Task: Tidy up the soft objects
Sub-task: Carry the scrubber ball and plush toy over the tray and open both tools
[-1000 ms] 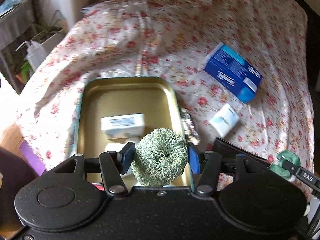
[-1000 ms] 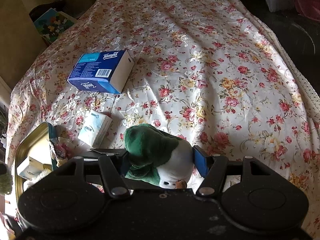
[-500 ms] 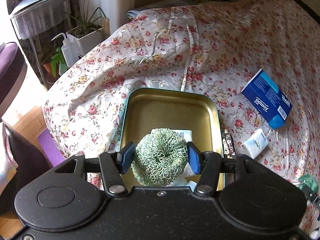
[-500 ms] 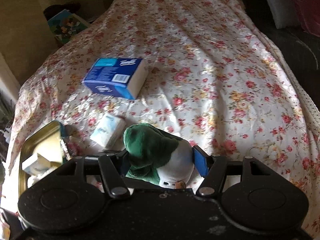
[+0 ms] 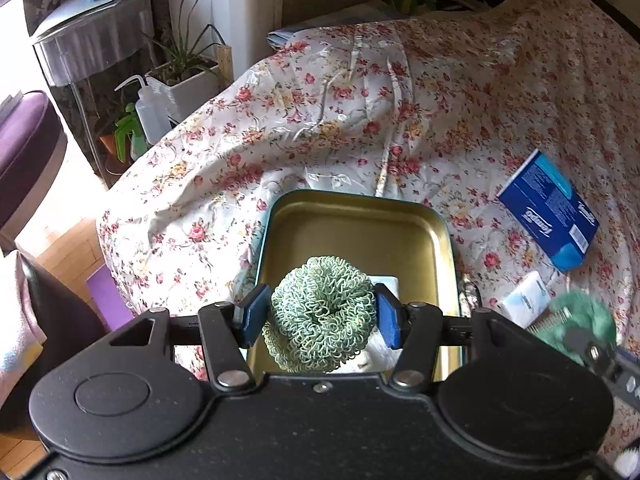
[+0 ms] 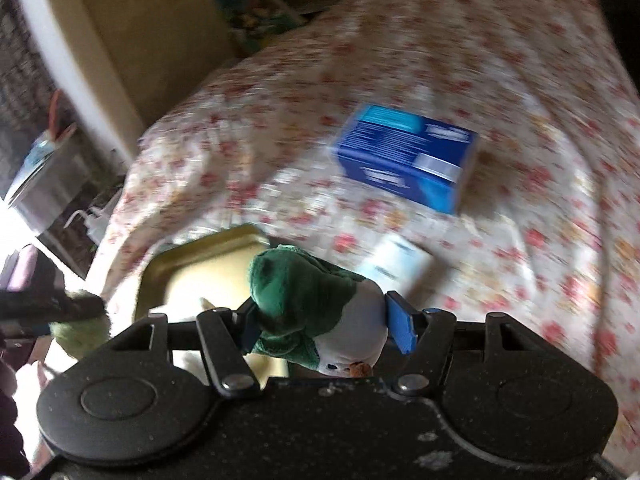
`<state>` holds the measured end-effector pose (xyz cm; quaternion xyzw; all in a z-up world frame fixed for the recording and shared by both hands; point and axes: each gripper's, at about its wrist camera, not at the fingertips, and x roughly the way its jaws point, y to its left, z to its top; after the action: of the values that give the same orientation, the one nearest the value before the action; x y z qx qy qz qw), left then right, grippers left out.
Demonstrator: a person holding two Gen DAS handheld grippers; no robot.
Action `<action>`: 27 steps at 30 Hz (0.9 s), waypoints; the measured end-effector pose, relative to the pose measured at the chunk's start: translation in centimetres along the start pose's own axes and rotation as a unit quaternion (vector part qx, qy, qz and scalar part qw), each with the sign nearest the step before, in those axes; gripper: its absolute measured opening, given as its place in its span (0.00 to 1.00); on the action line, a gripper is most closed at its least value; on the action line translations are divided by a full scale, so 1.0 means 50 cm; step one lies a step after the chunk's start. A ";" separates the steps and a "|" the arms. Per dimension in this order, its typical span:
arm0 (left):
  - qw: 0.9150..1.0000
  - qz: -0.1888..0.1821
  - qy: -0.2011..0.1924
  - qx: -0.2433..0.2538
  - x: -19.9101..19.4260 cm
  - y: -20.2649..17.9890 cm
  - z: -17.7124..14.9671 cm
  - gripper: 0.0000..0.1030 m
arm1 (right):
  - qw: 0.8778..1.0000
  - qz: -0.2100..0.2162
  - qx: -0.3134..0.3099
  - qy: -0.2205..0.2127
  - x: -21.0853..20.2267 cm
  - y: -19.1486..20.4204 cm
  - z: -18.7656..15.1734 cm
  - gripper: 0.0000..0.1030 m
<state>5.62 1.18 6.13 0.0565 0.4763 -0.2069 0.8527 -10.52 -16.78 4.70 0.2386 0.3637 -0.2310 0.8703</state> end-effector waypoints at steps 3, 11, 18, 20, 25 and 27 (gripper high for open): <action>1.000 0.002 0.003 -0.002 0.007 0.002 0.002 0.52 | 1.000 0.018 -0.016 0.005 0.034 0.057 0.035 0.61; 1.000 0.007 0.007 -0.009 0.018 0.012 0.003 0.52 | 0.999 0.025 -0.034 0.012 0.130 0.166 0.091 0.61; 1.000 0.009 0.007 -0.022 0.030 0.024 0.011 0.52 | 0.999 0.038 -0.032 0.014 0.170 0.187 0.105 0.67; 1.000 0.010 0.008 -0.022 0.034 0.024 0.011 0.52 | 0.999 0.036 -0.035 0.014 0.169 0.184 0.105 0.67; 1.000 0.011 0.009 -0.024 0.046 0.022 0.014 0.52 | 0.998 0.024 -0.052 0.023 0.152 0.157 0.082 0.67; 1.000 0.011 0.007 -0.026 0.051 0.021 0.017 0.52 | 0.997 0.017 -0.064 0.027 0.138 0.137 0.066 0.67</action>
<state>7.88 1.11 4.37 0.0411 0.4864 -0.1846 0.8530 -0.52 -14.93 3.29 0.1952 0.3970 -0.1858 0.8774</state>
